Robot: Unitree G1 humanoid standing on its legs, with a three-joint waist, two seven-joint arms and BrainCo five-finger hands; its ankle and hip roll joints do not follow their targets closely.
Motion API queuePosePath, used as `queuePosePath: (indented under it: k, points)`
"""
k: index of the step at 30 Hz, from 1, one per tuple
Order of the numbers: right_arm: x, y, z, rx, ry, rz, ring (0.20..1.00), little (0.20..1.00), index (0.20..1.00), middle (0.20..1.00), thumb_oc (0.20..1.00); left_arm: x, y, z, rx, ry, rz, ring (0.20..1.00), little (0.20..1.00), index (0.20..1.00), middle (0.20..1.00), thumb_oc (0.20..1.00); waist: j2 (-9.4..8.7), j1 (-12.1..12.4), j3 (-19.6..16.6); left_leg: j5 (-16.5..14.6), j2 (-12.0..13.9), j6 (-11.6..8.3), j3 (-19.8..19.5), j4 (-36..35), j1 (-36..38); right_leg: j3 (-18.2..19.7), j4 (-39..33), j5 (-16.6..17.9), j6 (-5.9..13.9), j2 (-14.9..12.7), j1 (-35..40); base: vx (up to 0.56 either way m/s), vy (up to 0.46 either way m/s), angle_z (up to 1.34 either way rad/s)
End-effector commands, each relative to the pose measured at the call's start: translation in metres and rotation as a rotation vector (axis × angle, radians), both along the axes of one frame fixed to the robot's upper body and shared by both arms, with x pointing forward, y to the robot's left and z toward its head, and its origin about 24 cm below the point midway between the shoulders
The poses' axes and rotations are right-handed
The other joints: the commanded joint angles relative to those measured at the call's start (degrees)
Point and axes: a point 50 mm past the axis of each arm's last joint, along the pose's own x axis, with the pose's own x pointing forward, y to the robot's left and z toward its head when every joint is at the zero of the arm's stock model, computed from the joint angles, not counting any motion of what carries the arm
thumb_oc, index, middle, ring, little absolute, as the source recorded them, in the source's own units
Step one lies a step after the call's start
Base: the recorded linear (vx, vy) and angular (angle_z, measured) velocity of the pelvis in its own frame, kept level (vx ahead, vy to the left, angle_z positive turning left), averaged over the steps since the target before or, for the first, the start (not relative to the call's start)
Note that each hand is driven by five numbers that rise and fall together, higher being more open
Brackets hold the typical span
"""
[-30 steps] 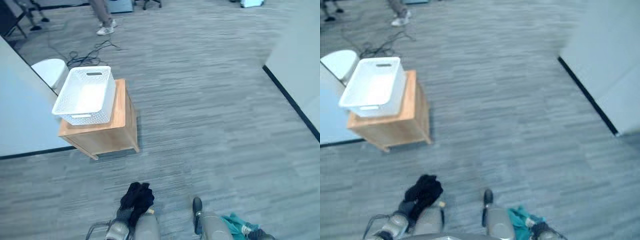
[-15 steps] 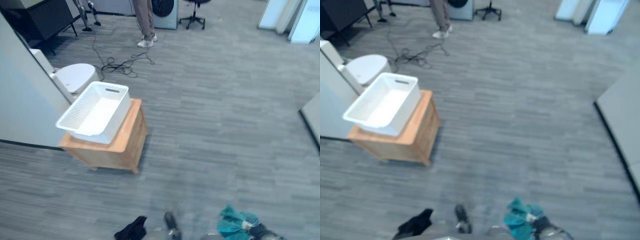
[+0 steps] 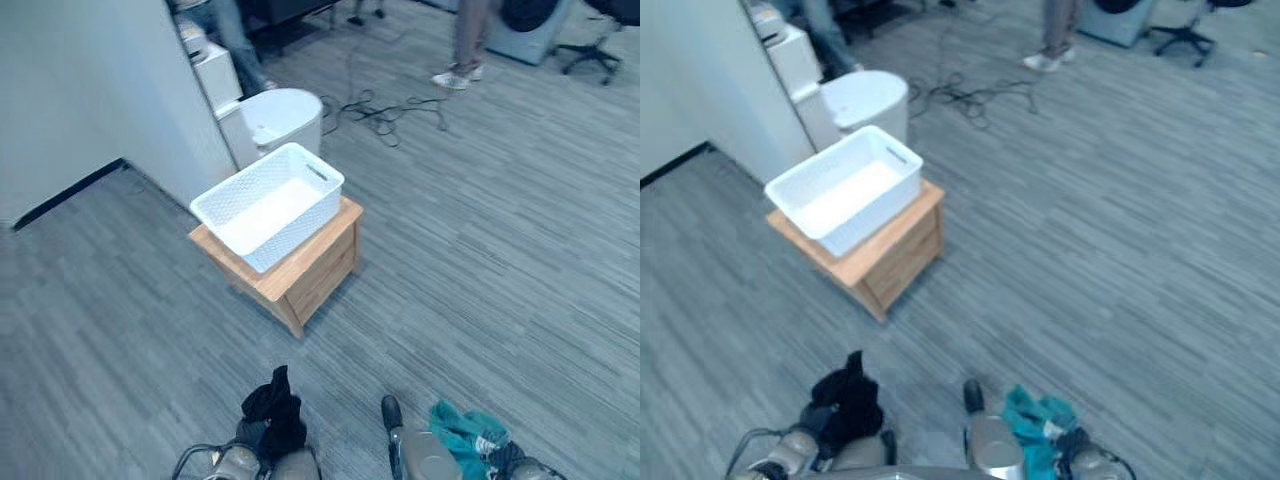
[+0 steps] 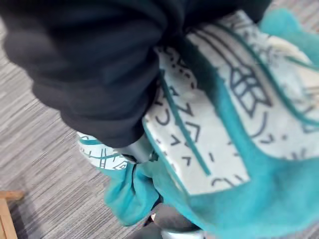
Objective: Tidy up the quilt and then pick up the clothes from the bed and put them into the laundry hamper.
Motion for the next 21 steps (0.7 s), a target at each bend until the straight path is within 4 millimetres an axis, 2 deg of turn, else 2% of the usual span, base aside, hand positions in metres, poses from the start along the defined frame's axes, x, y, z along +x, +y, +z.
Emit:
queuePosePath:
  k: [1,2,3,4,5,6,7,8,9,10,11,12,13,14,15,16,17,18,19,20,21]
  points:
    - [0.021,-0.033,0.018,-0.098,-0.075,-0.023,0.200,0.200,0.200,0.200,0.200,-0.002,0.020,0.005,0.076,-0.021,0.012,0.200,0.200,0.200,0.200,0.200,-0.42,0.30,2.00,-4.08,1.44,2.06,14.09,0.80,-3.02,0.28,-4.88,-8.70,3.14,-2.30,9.62,0.38,-0.157,0.99]
    - [0.021,-0.033,0.018,-0.098,-0.075,-0.023,0.200,0.200,0.200,0.200,0.200,-0.003,0.020,0.005,0.076,-0.021,0.012,0.200,0.200,0.200,0.200,0.200,-0.47,0.26,2.05,-4.07,1.35,2.09,14.08,0.73,-2.92,0.24,-4.92,-8.72,3.17,-2.37,9.72,0.40,-0.026,1.13]
    - [0.023,-0.034,0.020,-0.100,-0.083,-0.020,0.200,0.200,0.200,0.200,0.200,-0.010,0.022,0.003,0.074,0.002,0.024,0.200,0.200,0.200,0.200,0.200,0.11,0.34,1.23,-4.30,-0.60,2.42,15.77,-5.87,-2.88,-0.55,-5.42,-9.62,3.58,-1.98,10.78,0.36,0.019,0.59]
    - [0.023,-0.036,0.020,-0.105,-0.082,-0.018,0.200,0.200,0.200,0.200,0.200,-0.021,0.024,0.000,0.072,0.036,0.040,0.200,0.200,0.200,0.200,0.200,0.86,0.51,0.60,-2.84,-1.38,2.03,18.31,-12.35,-2.61,-1.28,-5.30,-10.95,3.77,-1.25,12.20,0.71,0.052,0.33]
    - [0.026,-0.039,0.023,-0.111,-0.090,-0.020,0.200,0.200,0.200,0.200,0.200,-0.038,0.028,-0.005,0.075,0.097,0.064,0.200,0.200,0.200,0.200,0.200,2.18,0.22,-0.85,-1.82,0.14,1.09,25.30,-20.94,-1.06,-3.93,-5.12,-14.29,4.49,-0.33,15.10,0.57,0.062,0.09]
    - [0.026,-0.039,0.022,-0.112,-0.088,-0.020,0.200,0.200,0.200,0.200,0.200,-0.039,0.028,-0.006,0.075,0.100,0.063,0.200,0.200,0.200,0.200,0.200,1.93,0.13,-0.68,-1.69,-0.66,1.23,25.39,-22.06,-0.08,-4.01,-4.97,-14.72,4.75,-0.81,15.57,0.49,0.065,0.38]
    - [0.027,-0.041,0.024,-0.113,-0.093,-0.028,0.200,0.200,0.200,0.200,0.200,-0.048,0.031,-0.007,0.080,0.128,0.080,0.200,0.200,0.200,0.200,0.200,2.34,-0.36,-1.16,-1.98,-0.90,1.80,26.99,-24.79,2.19,-4.66,-3.95,-15.34,5.15,-0.46,15.62,0.32,0.053,0.47]
    - [0.026,-0.039,0.023,-0.106,-0.088,-0.012,0.200,0.200,0.200,0.200,0.200,-0.062,0.032,-0.011,0.078,0.177,0.084,0.200,0.200,0.200,0.200,0.200,2.30,-0.54,-2.00,-2.35,-1.71,2.84,25.85,-24.49,3.02,-5.31,-1.43,-15.82,5.38,-0.25,15.70,0.46,0.045,0.47]
    - [0.025,-0.037,0.022,-0.104,-0.088,-0.012,0.200,0.200,0.200,0.200,0.200,-0.069,0.031,-0.012,0.085,0.201,0.070,0.200,0.200,0.200,0.200,0.200,1.77,-0.22,-2.53,-2.25,-2.49,3.12,24.57,-24.05,3.06,-5.97,0.92,-15.54,6.10,-0.47,16.03,0.57,0.082,0.31]
    - [0.025,-0.029,0.020,-0.071,-0.103,-0.014,0.200,0.200,0.200,0.200,0.200,-0.070,0.028,-0.014,0.082,0.224,0.033,0.200,0.200,0.200,0.200,0.200,1.52,-1.20,-2.89,-3.67,-4.48,4.90,24.35,-27.17,7.35,-6.56,12.99,-12.20,9.06,-0.89,12.89,0.40,0.060,0.31]
    - [0.025,-0.029,0.020,-0.071,-0.103,-0.014,0.200,0.200,0.200,0.200,0.200,-0.070,0.028,-0.014,0.082,0.224,0.033,0.200,0.200,0.200,0.200,0.200,1.50,-1.19,-2.90,-3.66,-4.51,4.91,24.36,-27.20,7.36,-6.55,13.03,-12.23,9.07,-0.91,12.87,0.38,0.006,0.82]
    - [0.036,-0.020,0.022,-0.049,-0.145,0.012,0.200,0.200,0.200,0.200,0.200,-0.067,0.026,-0.013,0.084,0.223,0.000,0.200,0.200,0.200,0.200,0.200,2.00,-1.88,-2.29,-3.00,-3.92,5.87,23.57,-28.95,9.65,-3.85,24.13,-5.15,10.72,0.18,7.13,0.14,-0.045,0.92]
    - [0.036,-0.020,0.022,-0.049,-0.145,0.012,0.200,0.200,0.200,0.200,0.200,-0.067,0.026,-0.013,0.084,0.223,0.000,0.200,0.200,0.200,0.200,0.200,1.95,-1.84,-2.37,-2.97,-4.00,5.89,23.62,-29.00,9.59,-3.78,24.35,-5.25,10.73,0.11,6.93,0.24,-0.051,0.84]
    - [0.040,-0.018,0.024,-0.046,-0.168,0.017,0.200,0.200,0.200,0.200,0.200,-0.061,0.027,-0.012,0.091,0.209,-0.015,0.200,0.200,0.200,0.200,0.200,2.49,-2.45,-1.71,-2.90,-3.70,5.84,22.47,-30.71,11.67,-2.78,28.03,-5.17,11.03,0.22,3.07,0.23,-0.026,0.56]
    - [0.044,-0.017,0.025,-0.045,-0.183,0.023,0.200,0.200,0.200,0.200,0.200,-0.054,0.026,-0.010,0.093,0.190,-0.033,0.200,0.200,0.200,0.200,0.200,2.81,-2.95,-1.32,-2.72,-3.31,5.48,21.53,-31.48,12.90,-2.81,27.02,-6.43,10.39,-0.33,1.53,0.42,-0.125,0.57]
    - [0.052,-0.017,0.030,-0.050,-0.221,0.031,0.200,0.200,0.200,0.200,0.200,-0.040,0.025,-0.007,0.097,0.151,-0.071,0.200,0.200,0.200,0.200,0.200,2.88,-3.47,-1.59,-2.72,-2.66,4.56,20.41,-31.86,13.59,-2.47,19.08,-8.32,8.82,-1.26,0.68,0.33,-0.115,0.68]
    - [0.051,-0.017,0.030,-0.050,-0.221,0.030,0.200,0.200,0.200,0.200,0.200,-0.040,0.024,-0.007,0.097,0.151,-0.071,0.200,0.200,0.200,0.200,0.200,2.76,-3.81,-1.30,-2.82,-2.85,4.60,20.04,-31.91,13.97,-2.80,19.08,-8.60,8.91,-1.51,1.23,0.42,-0.249,0.81]
    - [0.059,-0.022,0.039,-0.073,-0.274,0.036,0.200,0.200,0.200,0.200,0.200,-0.023,0.020,-0.003,0.099,0.097,-0.119,0.200,0.200,0.200,0.200,0.200,2.80,-5.45,-1.66,-3.51,-2.97,3.53,17.74,-32.36,14.75,1.12,6.66,-8.68,8.12,-1.53,1.02,0.23,-0.154,1.08]
    - [0.060,-0.022,0.039,-0.073,-0.275,0.036,0.200,0.200,0.200,0.200,0.200,-0.023,0.020,-0.003,0.099,0.097,-0.119,0.200,0.200,0.200,0.200,0.200,2.89,-5.43,-1.73,-3.40,-2.84,3.48,17.77,-32.39,14.64,1.10,6.29,-8.36,8.06,-1.41,1.05,0.32,-0.223,1.44]
    - [0.065,-0.027,0.046,-0.094,-0.311,0.040,0.200,0.200,0.200,0.200,0.200,-0.015,0.020,0.000,0.105,0.074,-0.140,0.200,0.200,0.200,0.200,0.200,2.67,-6.43,-1.88,-4.12,-3.12,3.18,16.28,-32.48,15.20,4.37,1.19,-7.48,8.37,-1.42,0.89,0.28,-0.272,1.36]
    - [0.079,-0.038,0.066,-0.139,-0.419,0.050,0.200,0.200,0.200,0.200,0.200,-0.003,0.023,0.006,0.125,0.035,-0.165,0.200,0.200,0.200,0.200,0.200,2.84,-7.92,-1.86,-4.93,-2.36,2.13,13.64,-32.43,15.82,11.27,-3.66,-4.88,10.27,-1.66,-1.41,0.28,-0.268,0.89]
